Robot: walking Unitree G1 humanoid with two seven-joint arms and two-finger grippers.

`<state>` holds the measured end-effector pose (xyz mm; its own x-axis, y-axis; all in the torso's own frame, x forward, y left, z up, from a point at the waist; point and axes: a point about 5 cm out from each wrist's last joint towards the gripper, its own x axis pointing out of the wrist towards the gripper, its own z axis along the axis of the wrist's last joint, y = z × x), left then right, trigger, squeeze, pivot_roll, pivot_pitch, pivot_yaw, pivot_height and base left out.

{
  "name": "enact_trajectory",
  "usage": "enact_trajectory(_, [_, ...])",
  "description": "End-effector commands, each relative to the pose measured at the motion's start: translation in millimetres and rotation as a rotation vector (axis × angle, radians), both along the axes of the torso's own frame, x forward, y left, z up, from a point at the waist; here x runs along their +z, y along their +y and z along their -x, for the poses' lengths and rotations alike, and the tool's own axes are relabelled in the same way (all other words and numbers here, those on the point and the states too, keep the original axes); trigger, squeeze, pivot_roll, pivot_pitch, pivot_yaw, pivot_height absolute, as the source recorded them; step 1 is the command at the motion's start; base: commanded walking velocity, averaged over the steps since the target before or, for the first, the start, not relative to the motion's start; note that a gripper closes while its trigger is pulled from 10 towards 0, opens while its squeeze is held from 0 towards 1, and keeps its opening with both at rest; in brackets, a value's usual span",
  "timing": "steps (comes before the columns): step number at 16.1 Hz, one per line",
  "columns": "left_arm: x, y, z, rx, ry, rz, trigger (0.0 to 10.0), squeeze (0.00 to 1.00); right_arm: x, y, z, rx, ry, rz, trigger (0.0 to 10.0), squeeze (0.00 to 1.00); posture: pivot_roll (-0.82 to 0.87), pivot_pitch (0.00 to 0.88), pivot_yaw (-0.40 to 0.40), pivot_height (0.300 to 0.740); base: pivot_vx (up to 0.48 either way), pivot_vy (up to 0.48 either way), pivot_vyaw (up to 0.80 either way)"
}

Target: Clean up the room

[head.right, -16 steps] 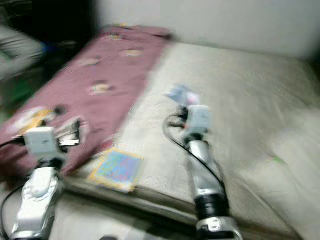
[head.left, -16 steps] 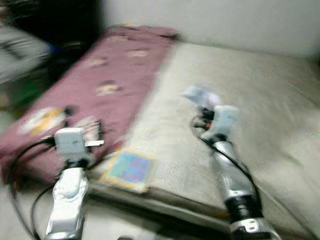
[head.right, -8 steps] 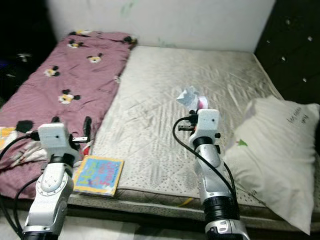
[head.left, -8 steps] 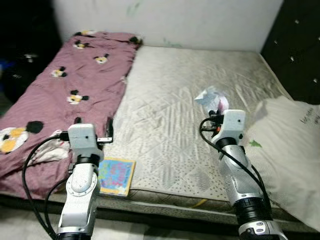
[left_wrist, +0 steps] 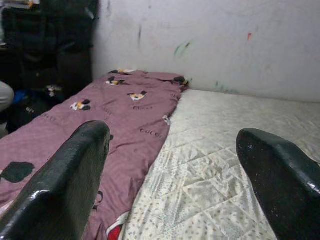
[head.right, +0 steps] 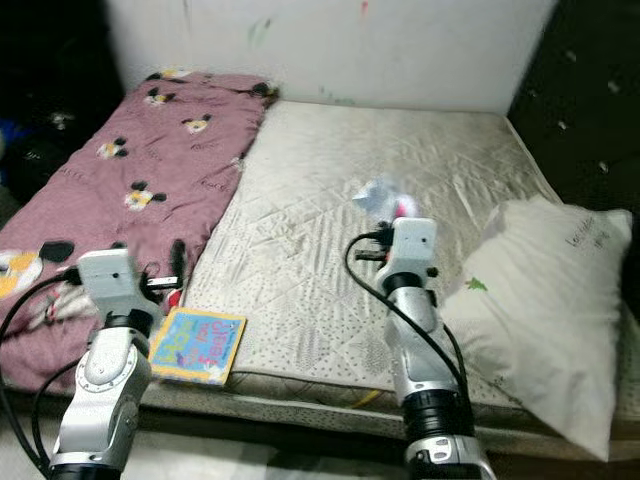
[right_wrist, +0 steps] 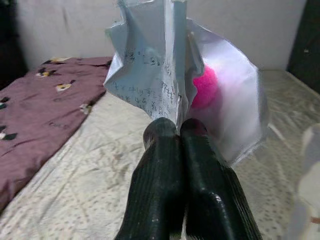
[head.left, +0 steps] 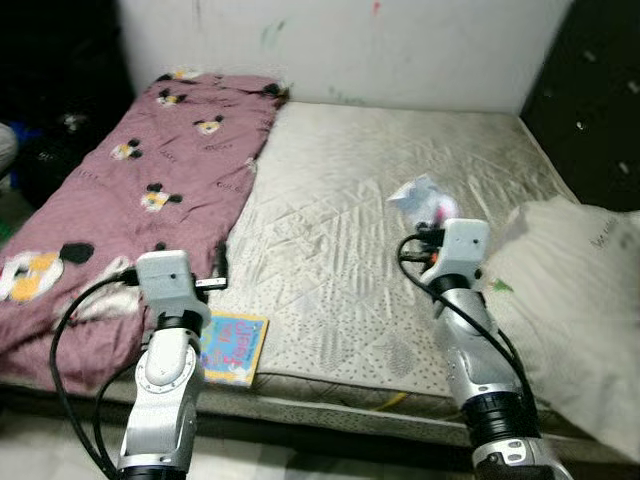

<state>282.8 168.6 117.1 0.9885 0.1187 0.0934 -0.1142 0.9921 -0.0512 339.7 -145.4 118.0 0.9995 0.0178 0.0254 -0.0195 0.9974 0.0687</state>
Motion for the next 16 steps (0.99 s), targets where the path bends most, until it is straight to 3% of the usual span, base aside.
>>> enact_trajectory(1, [0.7, -2.5, -2.9, -0.015, 0.008, 0.014, 10.0, 0.00, -0.6, -2.6, -1.6, -0.007, 0.014, 0.003, 10.0, 0.00, 0.02, 0.000, 0.012, 0.740, 0.000, 0.000, -0.61])
enact_trajectory(5, [0.1, -1.6, -3.6, -0.010, 0.018, 0.042, 10.0, 0.00, 0.0, -2.6, -3.3, -0.007, 0.017, 0.004, 10.0, 0.00, 0.02, 0.000, 0.011, 0.740, 0.000, 0.000, 0.00])
enact_trajectory(7, [0.1, -1.6, -3.7, -0.009, 0.020, 0.047, 10.0, 0.00, -1.5, -1.6, -3.2, -0.006, 0.027, -0.001, 10.0, 0.00, 0.02, 0.000, 0.011, 0.740, 0.000, 0.000, -0.80])
enact_trajectory(12, [0.0, -1.5, -4.0, -0.011, 0.024, 0.051, 10.0, 0.00, -5.7, 0.9, -1.7, -0.001, 0.039, 0.001, 10.0, 0.00, 0.03, 0.000, 0.011, 0.740, 0.000, 0.415, -0.64])
enact_trajectory(16, [-0.2, -1.6, -3.3, -0.008, 0.027, 0.052, 10.0, 0.00, -7.9, 2.3, -1.6, 0.005, 0.049, 0.002, 10.0, 0.00, 0.03, 0.000, 0.011, 0.740, 0.000, 0.480, 0.00])
